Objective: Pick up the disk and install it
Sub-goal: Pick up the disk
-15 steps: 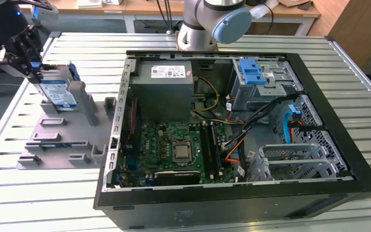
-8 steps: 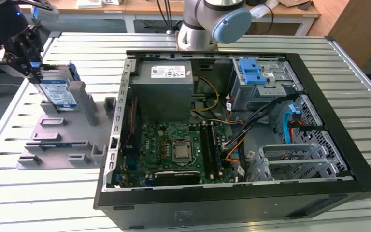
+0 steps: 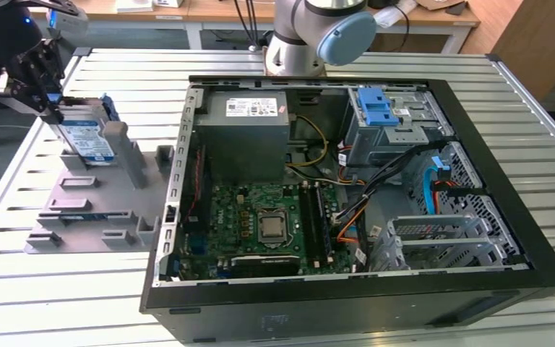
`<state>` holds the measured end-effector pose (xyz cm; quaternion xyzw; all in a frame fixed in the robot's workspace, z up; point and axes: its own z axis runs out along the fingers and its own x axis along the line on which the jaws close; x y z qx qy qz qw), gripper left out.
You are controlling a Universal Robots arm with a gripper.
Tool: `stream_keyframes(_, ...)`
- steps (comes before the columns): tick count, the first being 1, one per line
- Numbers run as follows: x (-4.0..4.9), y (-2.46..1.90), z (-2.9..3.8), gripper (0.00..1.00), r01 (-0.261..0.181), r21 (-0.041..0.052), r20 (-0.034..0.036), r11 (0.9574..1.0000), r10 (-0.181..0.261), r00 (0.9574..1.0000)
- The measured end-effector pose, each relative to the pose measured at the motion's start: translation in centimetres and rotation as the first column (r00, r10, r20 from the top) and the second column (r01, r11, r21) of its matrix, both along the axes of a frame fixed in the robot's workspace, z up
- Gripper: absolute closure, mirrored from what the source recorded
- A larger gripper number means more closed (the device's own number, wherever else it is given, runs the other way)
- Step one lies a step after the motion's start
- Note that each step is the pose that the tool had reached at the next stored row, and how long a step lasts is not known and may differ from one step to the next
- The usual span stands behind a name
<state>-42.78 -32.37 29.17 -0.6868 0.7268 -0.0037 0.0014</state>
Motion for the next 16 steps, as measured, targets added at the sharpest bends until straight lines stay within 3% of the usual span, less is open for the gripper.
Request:
stream_keyframes(9,0.0,0.0,0.0,0.64,0.001,0.0001,0.0003,1.0,-0.001,1.0)
stream_keyframes(16,0.0,0.0,0.42,0.64,0.001,0.0,0.0001,1.0,-0.001,1.0)
